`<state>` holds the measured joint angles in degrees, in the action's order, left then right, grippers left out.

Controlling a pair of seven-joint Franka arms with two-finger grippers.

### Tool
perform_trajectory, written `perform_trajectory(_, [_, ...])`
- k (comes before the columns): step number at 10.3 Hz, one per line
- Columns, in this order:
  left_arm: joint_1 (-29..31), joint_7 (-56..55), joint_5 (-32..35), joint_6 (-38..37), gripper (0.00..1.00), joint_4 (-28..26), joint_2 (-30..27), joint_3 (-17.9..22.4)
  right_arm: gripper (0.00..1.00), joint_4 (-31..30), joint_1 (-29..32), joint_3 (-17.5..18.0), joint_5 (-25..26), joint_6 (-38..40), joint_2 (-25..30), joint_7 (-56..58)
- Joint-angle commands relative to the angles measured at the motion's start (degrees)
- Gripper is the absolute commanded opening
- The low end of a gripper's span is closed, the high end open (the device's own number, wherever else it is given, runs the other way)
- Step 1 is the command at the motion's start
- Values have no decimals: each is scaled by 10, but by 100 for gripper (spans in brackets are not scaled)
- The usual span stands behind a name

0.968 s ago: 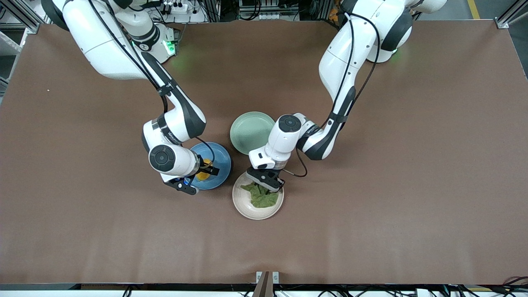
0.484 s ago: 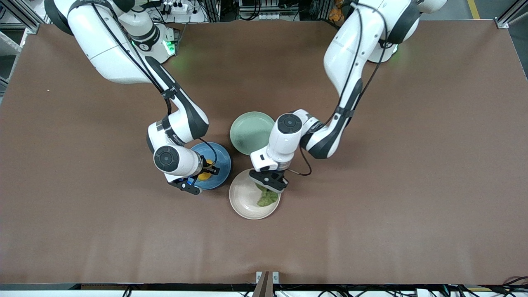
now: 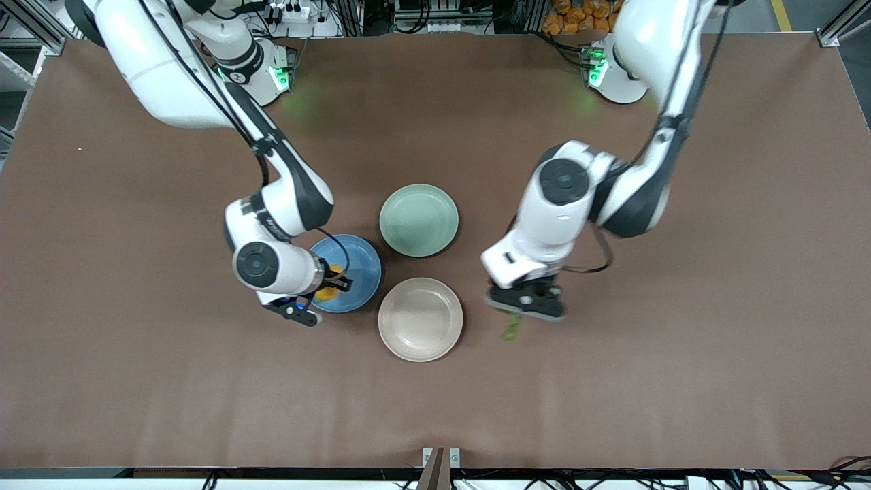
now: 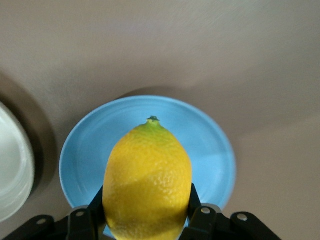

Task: Pick lemon and lettuce from blue and beige plates
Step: 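Lift the lemon off the blue plate while the left gripper carries the lettuce away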

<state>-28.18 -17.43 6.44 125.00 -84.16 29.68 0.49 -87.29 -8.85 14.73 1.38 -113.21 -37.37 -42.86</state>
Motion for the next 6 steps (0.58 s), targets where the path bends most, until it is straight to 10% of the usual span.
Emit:
perform_trajectory(1, [72, 34, 5, -51, 0, -45, -24, -7, 22, -15, 51, 5, 4, 84, 55, 81])
perform_trajectory(4, [166, 50, 8, -36, 0, -48, 54, -8, 22, -62, 79, -63, 4, 107, 80, 222])
perform_trajectory(6, [172, 50, 15, -14, 50, -45, 75, -5, 22, -95, 80, -102, 4, 84, 88, 296])
